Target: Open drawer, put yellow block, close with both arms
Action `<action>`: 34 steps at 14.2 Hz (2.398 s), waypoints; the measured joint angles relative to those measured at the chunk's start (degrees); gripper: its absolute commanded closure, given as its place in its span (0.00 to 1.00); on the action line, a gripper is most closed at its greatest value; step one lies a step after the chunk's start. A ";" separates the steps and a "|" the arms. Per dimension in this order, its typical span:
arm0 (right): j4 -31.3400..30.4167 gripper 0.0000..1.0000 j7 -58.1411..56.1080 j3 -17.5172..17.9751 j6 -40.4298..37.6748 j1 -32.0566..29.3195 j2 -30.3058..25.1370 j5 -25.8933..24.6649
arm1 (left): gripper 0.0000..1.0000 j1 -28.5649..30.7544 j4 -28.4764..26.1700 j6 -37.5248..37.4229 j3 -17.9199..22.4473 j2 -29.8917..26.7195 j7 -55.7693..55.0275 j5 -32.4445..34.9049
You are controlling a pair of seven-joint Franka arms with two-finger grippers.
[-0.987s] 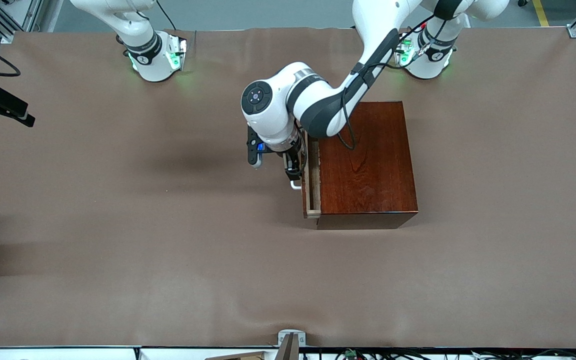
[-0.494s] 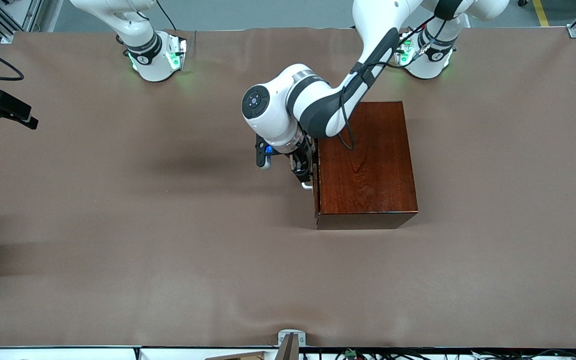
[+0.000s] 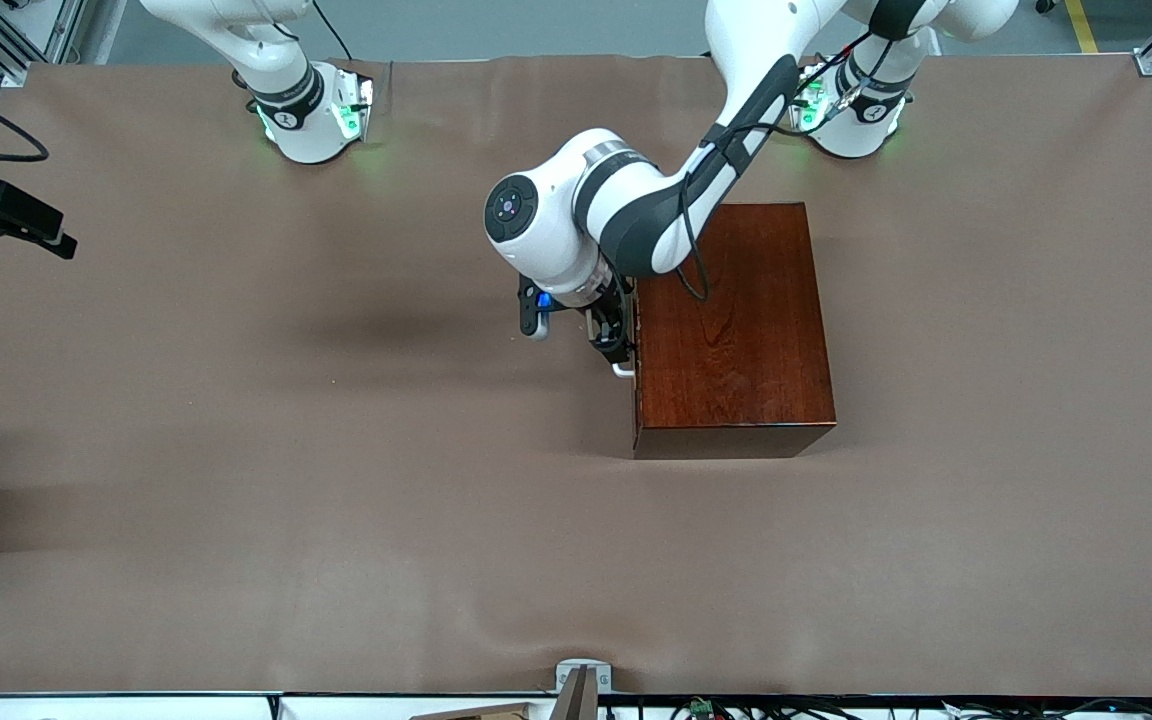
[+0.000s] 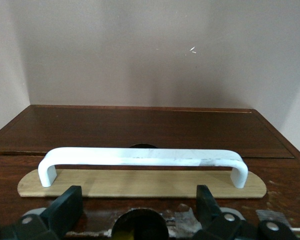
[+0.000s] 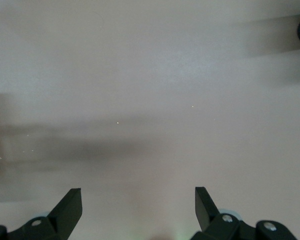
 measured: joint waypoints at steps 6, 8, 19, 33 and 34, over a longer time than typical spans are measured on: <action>0.00 0.00 0.00 0.01 0.01 0.00 0.01 0.00 | 0.00 -0.20 -0.05 3.99 -0.26 -0.10 -5.72 0.35; 0.00 0.00 0.00 0.05 0.01 0.04 0.09 0.00 | 0.00 -0.26 0.01 9.25 -0.89 -0.27 -10.99 0.14; -0.01 0.00 0.00 0.11 0.01 0.10 0.55 0.00 | 0.00 6.74 1.37 5.86 0.23 -14.95 -45.73 -3.14; -0.01 0.00 0.00 0.10 0.10 0.13 0.56 -0.03 | 0.00 40.47 -0.69 -8.49 0.46 -28.72 -45.55 -11.76; -0.01 0.00 0.00 0.10 0.10 0.13 0.56 -0.03 | 0.00 41.22 -1.73 -8.50 0.47 -29.85 -45.55 -12.31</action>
